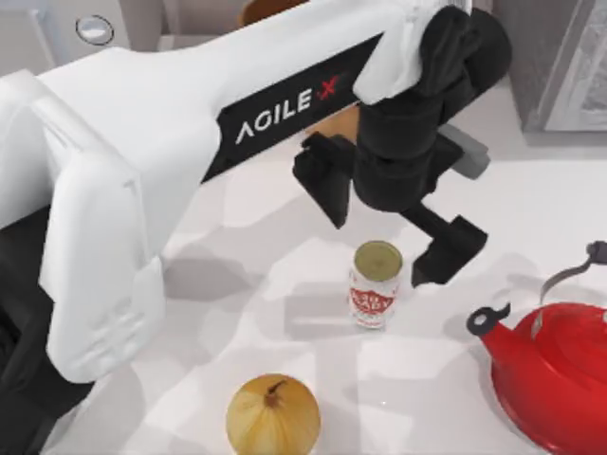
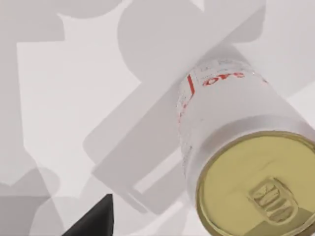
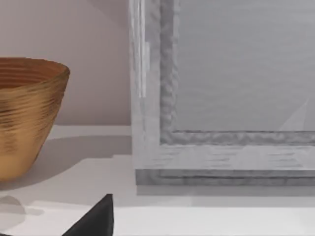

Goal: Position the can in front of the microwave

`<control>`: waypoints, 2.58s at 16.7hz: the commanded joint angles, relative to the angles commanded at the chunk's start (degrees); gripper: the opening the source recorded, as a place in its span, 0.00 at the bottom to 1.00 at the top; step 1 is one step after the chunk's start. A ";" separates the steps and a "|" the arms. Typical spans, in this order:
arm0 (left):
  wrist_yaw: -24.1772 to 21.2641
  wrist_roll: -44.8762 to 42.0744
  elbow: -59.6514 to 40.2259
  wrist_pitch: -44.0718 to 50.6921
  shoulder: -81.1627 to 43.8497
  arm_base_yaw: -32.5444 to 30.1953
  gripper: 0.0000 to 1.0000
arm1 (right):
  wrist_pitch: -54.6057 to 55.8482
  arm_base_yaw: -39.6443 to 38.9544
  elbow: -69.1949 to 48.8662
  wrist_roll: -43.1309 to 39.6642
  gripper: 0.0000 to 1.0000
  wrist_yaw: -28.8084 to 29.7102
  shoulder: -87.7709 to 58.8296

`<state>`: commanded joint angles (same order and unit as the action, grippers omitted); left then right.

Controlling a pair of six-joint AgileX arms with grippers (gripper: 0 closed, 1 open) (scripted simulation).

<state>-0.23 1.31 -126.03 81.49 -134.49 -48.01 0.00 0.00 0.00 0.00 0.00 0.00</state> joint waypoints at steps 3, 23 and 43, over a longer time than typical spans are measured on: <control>0.00 -0.05 4.77 -4.69 0.04 -0.03 1.00 | 0.00 0.00 0.00 0.00 1.00 0.00 0.00; 0.00 0.00 12.23 -12.42 -0.20 -0.10 0.17 | 0.00 0.00 0.00 0.00 1.00 0.00 0.00; 0.00 -0.01 7.76 -7.71 0.10 -0.09 0.00 | 0.00 0.00 0.00 0.00 1.00 0.00 0.00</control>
<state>-0.22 1.30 -118.27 73.78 -134.39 -48.10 0.00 0.00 0.00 0.00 0.00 0.00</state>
